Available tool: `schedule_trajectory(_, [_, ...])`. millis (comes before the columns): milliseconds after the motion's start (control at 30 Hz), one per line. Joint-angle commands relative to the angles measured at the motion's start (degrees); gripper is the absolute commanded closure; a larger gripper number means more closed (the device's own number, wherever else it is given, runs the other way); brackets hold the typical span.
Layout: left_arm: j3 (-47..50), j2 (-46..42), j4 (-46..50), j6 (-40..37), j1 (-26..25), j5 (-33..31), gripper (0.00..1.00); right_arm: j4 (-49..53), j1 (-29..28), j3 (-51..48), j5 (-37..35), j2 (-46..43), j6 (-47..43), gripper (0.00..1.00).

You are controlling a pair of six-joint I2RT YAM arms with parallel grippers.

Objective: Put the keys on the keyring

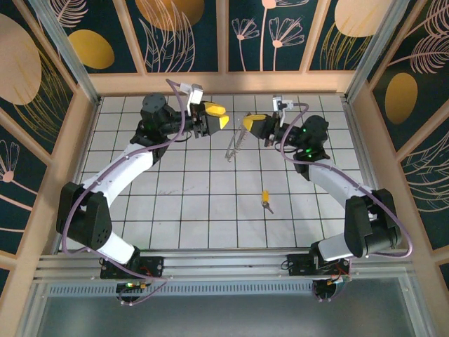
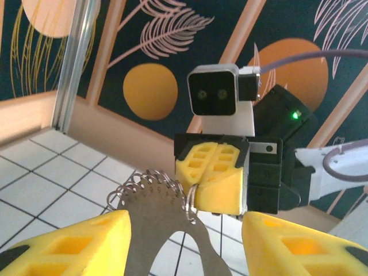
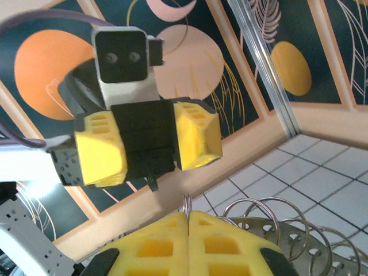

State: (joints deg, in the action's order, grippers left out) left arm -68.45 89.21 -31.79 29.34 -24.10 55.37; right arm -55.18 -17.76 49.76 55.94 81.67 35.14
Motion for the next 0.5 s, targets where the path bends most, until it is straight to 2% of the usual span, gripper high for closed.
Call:
schedule_trajectory(0, [1.0, 0.3, -12.4, 9.5, 0.1, -0.2, 0.5, -9.3, 0.0, 0.0, -2.2, -2.5, 2.3, 1.0])
schedule_trajectory(233, [1.3, 2.7, -21.8, 17.6, -0.1, 1.8, 0.57, -15.7, -1.1, -0.4, -7.4, -2.9, 3.9, 1.0])
schedule_trajectory(467, [1.0, 3.7, -23.9, 19.4, -0.9, 2.0, 0.61, -21.4, -2.3, 0.6, -10.3, -0.2, 6.8, 1.0])
